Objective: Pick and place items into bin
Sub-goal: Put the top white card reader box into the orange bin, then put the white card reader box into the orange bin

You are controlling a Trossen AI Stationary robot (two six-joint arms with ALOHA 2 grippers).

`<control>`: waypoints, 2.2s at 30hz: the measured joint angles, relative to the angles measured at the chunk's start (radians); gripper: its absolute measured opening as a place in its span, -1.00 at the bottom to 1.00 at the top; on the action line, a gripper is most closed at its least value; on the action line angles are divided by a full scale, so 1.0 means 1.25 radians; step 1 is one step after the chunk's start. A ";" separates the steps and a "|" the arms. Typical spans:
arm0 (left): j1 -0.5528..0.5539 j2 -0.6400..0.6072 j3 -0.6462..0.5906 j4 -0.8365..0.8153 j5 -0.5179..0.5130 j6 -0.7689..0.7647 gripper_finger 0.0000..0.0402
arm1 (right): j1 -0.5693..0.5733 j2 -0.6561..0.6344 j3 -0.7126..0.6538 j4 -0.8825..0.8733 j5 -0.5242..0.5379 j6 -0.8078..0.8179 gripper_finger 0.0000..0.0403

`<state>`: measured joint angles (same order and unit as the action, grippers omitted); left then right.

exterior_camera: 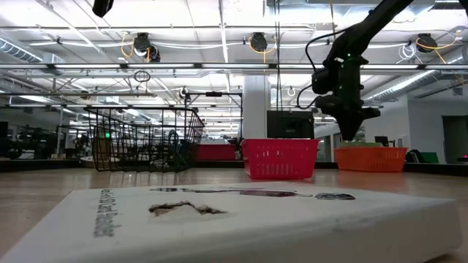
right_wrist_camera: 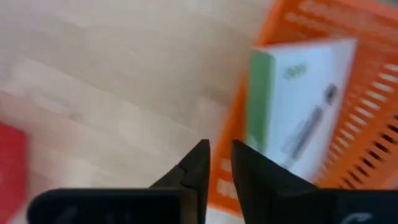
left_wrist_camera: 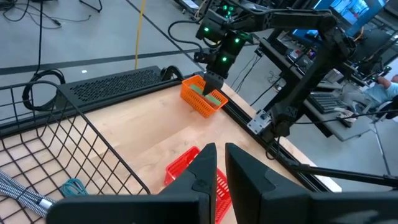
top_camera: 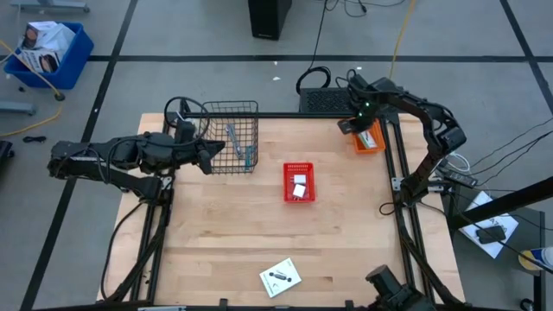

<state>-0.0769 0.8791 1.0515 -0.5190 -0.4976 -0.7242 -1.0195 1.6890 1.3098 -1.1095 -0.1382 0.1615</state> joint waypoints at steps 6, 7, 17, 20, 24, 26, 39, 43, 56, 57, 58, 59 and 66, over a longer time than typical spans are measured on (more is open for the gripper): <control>0.000 0.000 0.000 0.000 0.000 0.004 -0.81 | 0.000 -0.001 0.000 0.043 -0.057 0.032 -0.93; 0.000 0.000 0.000 0.000 0.000 0.004 -0.81 | 0.000 -0.005 0.000 0.048 -0.059 0.031 -0.96; 0.000 0.000 0.000 -0.002 0.102 -0.016 -0.81 | 0.073 -0.165 0.000 0.046 -0.231 0.086 -0.95; 0.000 0.010 0.001 -0.001 0.163 -0.015 -0.81 | 0.135 -0.232 0.000 0.067 -0.281 0.128 -0.98; 0.000 0.050 0.001 -0.001 0.268 -0.014 -0.81 | 0.271 -0.300 0.000 0.142 -0.288 0.240 -0.99; -0.002 0.080 0.001 -0.002 0.308 -0.015 -0.81 | 0.347 -0.318 0.001 0.191 -0.285 0.304 -0.97; -0.082 0.328 0.001 0.000 0.500 -0.074 -0.81 | 0.844 -0.325 -0.204 0.558 -0.205 0.673 -0.65; -0.140 0.403 0.001 0.022 0.513 -0.128 -0.81 | 0.972 -0.324 -0.345 0.759 -0.127 0.815 -0.77; -0.218 0.627 0.001 0.362 0.544 -0.257 -0.81 | 1.275 -0.249 -0.471 0.982 0.168 0.906 -0.99; -0.219 0.643 0.001 0.373 0.545 -0.265 -0.81 | 1.284 -0.233 -0.471 0.999 0.180 0.906 -0.99; -0.219 0.657 0.001 0.375 0.545 -0.272 -0.81 | 1.293 -0.214 -0.471 1.030 0.196 0.905 -1.00; -0.219 0.672 0.001 0.368 0.546 -0.286 -0.81 | 1.298 -0.192 -0.471 1.067 0.204 0.906 -1.00; -0.212 0.743 0.000 0.349 0.572 -0.349 -0.81 | 1.338 -0.023 -0.386 1.189 0.213 0.916 -1.00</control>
<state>-0.3415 1.8076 1.0515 -0.0832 0.2176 -1.1609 0.6531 1.6607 0.8271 0.3772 0.1274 1.3071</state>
